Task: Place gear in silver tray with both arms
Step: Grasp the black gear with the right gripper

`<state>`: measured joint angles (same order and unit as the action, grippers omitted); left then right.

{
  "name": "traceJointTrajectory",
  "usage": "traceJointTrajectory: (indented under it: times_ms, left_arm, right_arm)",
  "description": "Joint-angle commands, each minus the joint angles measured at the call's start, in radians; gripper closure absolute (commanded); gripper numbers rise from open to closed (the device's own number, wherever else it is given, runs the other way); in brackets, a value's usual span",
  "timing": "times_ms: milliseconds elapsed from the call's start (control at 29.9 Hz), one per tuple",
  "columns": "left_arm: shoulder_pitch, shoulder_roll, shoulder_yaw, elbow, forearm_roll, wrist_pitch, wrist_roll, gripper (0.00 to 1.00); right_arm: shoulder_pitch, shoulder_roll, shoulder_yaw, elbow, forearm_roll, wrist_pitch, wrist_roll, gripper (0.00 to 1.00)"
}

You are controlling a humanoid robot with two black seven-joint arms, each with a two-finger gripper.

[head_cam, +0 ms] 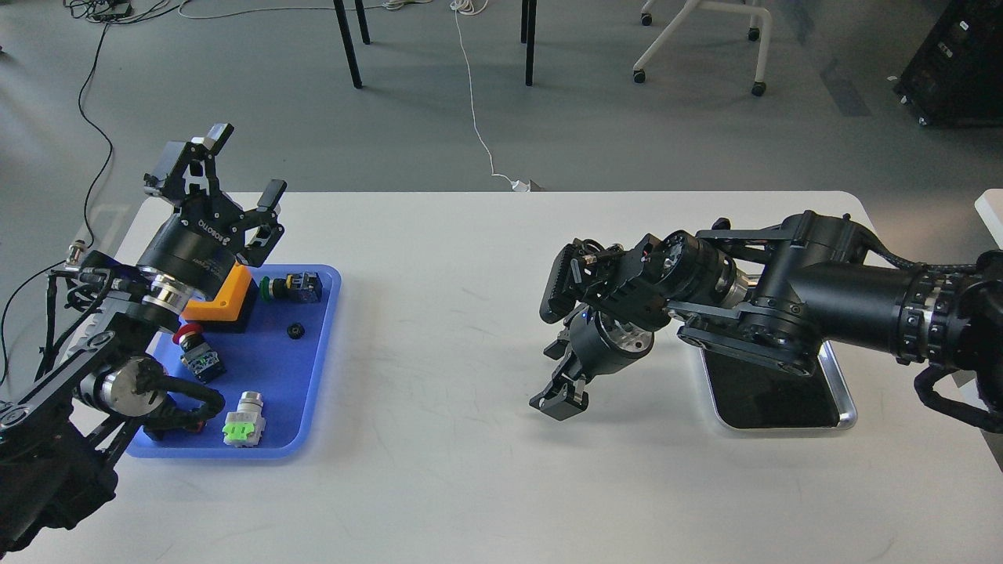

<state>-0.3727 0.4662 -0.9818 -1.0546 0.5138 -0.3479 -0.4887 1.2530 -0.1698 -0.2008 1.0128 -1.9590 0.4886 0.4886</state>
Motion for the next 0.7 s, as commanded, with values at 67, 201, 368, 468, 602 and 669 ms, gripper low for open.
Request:
traceJointTrajectory:
  times_ms: [67,201,368,468,602,669]
  left_arm:
    - [0.000,0.002,-0.009,-0.002,0.000,-0.003,0.000,0.02]
    - [0.000,0.002,-0.009,-0.002,0.000,-0.008,0.000,0.02]
    - [0.000,0.002,-0.011,-0.002,0.002,-0.011,0.000,0.02]
    - [0.000,0.002,-0.011,-0.002,0.002,-0.011,0.000,0.02]
    - [0.000,0.002,-0.011,-0.002,0.000,-0.011,0.000,0.02]
    - [0.000,0.002,-0.011,-0.002,0.000,-0.011,0.000,0.02]
  right_arm:
    - [0.000,0.018,-0.019,-0.020,0.000,0.000,0.000,0.38]
    - [0.002,0.026,-0.022,-0.023,0.000,0.000,0.000,0.38]
    - [0.002,0.026,-0.031,-0.023,0.000,0.000,0.000,0.38]
    - [0.006,0.026,-0.042,-0.023,0.000,0.000,0.000,0.39]
    - [0.006,0.024,-0.042,-0.025,0.000,0.000,0.000,0.39]
    - [0.005,0.024,-0.042,-0.031,0.000,0.000,0.000,0.39]
